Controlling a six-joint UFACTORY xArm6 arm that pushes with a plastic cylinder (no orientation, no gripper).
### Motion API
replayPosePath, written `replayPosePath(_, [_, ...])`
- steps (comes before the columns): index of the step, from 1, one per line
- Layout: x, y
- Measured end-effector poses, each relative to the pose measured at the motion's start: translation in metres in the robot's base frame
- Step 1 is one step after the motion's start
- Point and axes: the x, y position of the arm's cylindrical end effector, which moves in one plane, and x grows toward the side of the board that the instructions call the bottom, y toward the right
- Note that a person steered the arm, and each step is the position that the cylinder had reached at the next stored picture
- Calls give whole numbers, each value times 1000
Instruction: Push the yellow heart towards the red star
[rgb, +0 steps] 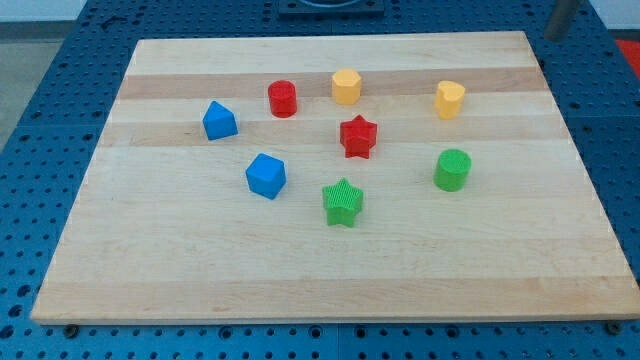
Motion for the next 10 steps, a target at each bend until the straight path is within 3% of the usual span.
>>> replayPosePath(1, [0,-2])
replayPosePath(3, [26,-118])
replayPosePath(5, [116,-119])
replayPosePath(7, [125,-174])
replayPosePath(10, [160,-193])
